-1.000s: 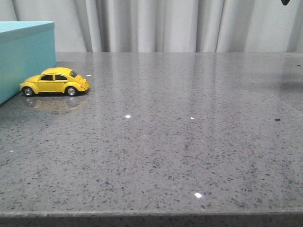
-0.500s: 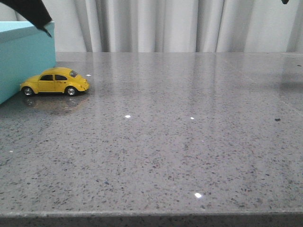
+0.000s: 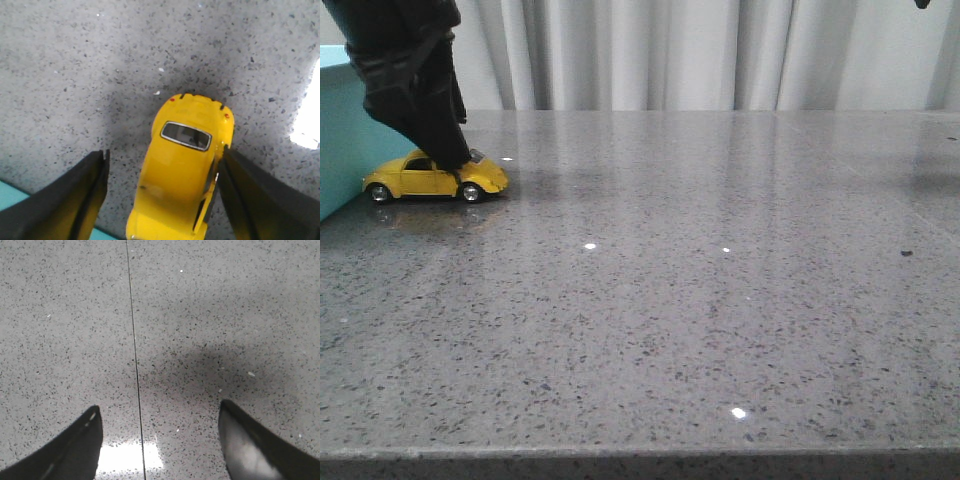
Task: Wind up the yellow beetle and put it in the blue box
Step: 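Lower the left gripper onto the car beside the blue box and grasp it, then lift the car with the left gripper and carry it over the box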
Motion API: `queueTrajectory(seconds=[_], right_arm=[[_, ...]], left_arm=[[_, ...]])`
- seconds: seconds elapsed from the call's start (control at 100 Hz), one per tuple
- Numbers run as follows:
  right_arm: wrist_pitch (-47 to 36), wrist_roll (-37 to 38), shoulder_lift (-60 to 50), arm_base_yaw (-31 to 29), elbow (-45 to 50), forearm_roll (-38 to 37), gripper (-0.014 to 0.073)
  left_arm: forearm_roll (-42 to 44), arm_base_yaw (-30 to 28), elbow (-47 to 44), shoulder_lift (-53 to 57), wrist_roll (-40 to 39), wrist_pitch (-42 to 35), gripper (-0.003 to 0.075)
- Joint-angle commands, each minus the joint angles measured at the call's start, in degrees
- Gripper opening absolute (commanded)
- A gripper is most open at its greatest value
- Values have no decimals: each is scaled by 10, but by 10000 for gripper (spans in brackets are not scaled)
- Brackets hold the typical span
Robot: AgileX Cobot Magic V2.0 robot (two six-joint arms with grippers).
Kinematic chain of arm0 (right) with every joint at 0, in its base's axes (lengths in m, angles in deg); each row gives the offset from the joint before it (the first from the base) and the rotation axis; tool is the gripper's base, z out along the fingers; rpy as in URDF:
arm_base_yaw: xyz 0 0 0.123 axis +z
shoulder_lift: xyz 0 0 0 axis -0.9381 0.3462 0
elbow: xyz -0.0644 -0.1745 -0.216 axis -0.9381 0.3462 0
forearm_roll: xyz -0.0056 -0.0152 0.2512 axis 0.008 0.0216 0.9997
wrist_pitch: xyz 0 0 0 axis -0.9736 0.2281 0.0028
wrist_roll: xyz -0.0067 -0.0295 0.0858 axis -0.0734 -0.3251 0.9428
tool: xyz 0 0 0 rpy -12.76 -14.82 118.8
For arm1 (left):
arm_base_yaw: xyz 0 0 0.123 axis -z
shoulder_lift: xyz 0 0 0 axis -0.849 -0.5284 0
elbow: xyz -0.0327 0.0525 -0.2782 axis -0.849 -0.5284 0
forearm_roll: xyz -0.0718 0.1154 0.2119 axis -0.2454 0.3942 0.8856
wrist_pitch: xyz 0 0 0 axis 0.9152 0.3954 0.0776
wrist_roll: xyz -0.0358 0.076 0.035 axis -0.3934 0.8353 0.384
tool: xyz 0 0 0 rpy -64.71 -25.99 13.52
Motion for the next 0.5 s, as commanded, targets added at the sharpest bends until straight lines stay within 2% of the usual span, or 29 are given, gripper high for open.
queueTrajectory(seconds=[0.0,0.19,0.3,0.49], right_arm=[[-24,-7,-27,1,-16,-6,498],[-25,-7,-27,1,-16,-6,498],[-25,-7,-27,1,-16,-6,498],[-24,-7,-27,1,-16,-6,498]], left_arm=[[-6,4,19,15,1,-16,456],[-6,4,19,6,-2,-11,434],[-6,4,19,6,-2,-11,395],[-6,4,19,6,-2,-8,248]])
